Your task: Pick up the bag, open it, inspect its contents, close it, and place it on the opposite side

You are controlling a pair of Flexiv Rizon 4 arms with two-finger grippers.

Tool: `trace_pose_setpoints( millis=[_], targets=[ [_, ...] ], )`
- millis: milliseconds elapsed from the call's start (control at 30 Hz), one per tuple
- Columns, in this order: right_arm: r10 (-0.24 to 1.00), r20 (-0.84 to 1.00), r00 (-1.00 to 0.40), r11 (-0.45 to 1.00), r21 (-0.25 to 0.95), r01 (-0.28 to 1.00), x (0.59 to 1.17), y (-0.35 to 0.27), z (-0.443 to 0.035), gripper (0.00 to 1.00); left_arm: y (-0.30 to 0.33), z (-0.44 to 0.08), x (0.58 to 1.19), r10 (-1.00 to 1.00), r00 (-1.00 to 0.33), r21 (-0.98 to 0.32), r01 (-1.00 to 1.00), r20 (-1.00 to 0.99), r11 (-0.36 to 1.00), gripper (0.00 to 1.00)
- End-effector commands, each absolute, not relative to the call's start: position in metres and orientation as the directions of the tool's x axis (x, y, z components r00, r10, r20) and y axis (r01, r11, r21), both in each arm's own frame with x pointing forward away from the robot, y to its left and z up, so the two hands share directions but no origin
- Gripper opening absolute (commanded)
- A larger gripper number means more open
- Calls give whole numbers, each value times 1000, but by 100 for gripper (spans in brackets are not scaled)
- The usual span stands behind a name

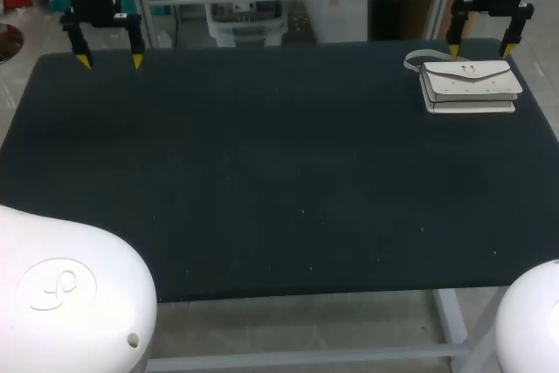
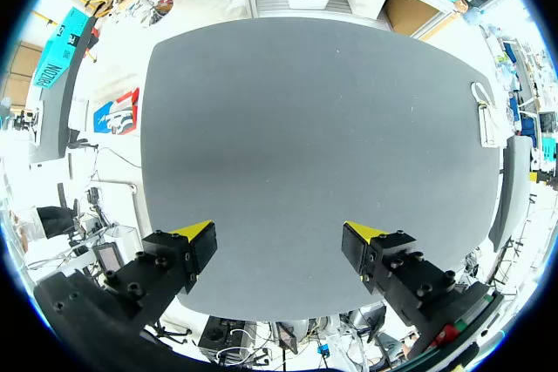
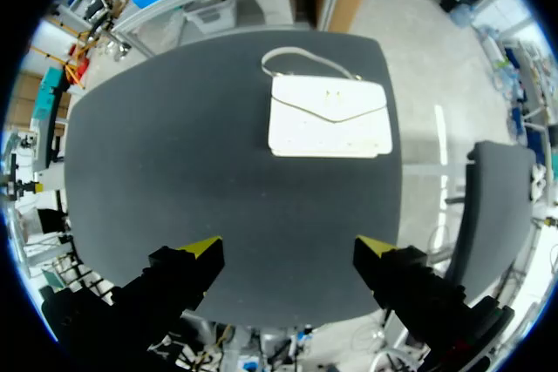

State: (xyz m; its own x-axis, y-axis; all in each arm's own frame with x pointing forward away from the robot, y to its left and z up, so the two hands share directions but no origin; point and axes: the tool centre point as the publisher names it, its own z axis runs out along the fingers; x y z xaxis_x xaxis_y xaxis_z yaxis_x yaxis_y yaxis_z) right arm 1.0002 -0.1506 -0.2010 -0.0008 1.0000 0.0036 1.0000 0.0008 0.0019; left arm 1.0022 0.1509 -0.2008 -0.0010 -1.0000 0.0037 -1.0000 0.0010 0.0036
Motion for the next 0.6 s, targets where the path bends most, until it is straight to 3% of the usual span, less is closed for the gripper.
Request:
trace_pose_setpoints(
  millis=[33, 500, 600],
  targets=[
    [1000, 2, -1, 1, 0, 1000, 1000, -150, -200, 100, 150, -200, 1002, -1000, 0, 3, -1000, 2, 0, 100],
    [1000, 2, -1, 1, 0, 1000, 1000, -150, -200, 100, 150, -200, 1002, -1000, 0, 3, -1000, 2, 0, 100],
    [1000, 12, -10, 10, 1, 1000, 1002, -153, -201, 100, 144, -196, 998, -989, -122, -73, -991, 79, 116, 100]
  ],
)
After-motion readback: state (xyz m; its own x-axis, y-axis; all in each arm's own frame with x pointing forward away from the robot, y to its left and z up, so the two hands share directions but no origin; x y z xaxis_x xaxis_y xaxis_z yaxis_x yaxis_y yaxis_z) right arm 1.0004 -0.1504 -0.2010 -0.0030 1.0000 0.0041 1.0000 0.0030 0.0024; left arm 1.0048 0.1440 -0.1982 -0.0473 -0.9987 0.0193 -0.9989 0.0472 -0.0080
